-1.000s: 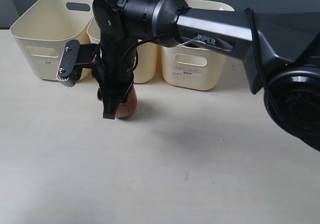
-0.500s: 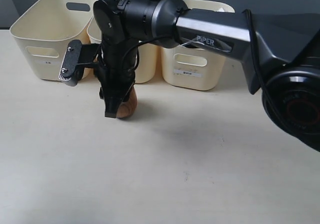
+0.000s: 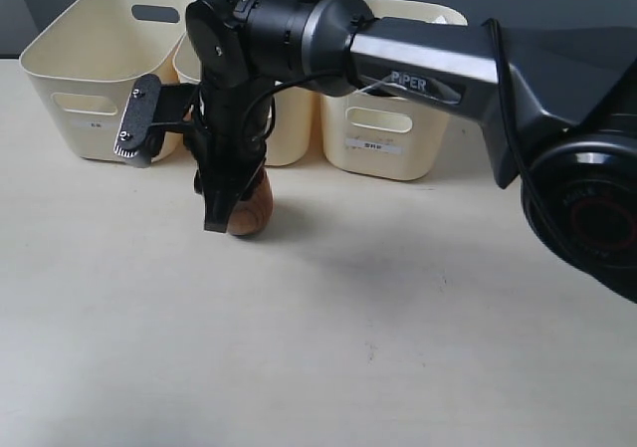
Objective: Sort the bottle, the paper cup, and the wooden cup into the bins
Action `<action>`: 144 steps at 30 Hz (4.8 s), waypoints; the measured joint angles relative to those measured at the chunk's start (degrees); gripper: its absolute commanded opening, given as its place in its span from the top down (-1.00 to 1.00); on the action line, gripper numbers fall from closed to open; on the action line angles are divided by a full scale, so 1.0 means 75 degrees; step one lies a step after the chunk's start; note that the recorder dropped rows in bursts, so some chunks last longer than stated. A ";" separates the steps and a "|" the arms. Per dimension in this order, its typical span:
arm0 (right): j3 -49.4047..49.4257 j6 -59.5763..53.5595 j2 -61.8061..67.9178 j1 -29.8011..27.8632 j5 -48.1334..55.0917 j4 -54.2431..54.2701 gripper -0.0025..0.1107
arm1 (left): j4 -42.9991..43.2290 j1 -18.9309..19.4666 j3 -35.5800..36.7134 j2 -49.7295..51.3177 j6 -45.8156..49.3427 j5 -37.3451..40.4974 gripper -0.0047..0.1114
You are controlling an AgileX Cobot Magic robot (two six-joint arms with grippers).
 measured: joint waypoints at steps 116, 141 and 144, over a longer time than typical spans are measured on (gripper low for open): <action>-0.4045 -0.0119 0.0449 -0.0214 -0.2354 0.2512 0.46 | 0.0000 0.0000 0.0000 0.0000 0.0000 0.0000 0.92; -0.4047 0.0363 -0.0667 -0.0179 -0.0579 0.6340 0.46 | 0.0000 0.0000 0.0000 0.0000 0.0000 0.0000 0.92; -0.4047 0.0363 -0.0667 -0.0179 -0.0579 0.6340 0.46 | 0.0000 0.0000 0.0000 0.0000 0.0000 0.0000 0.92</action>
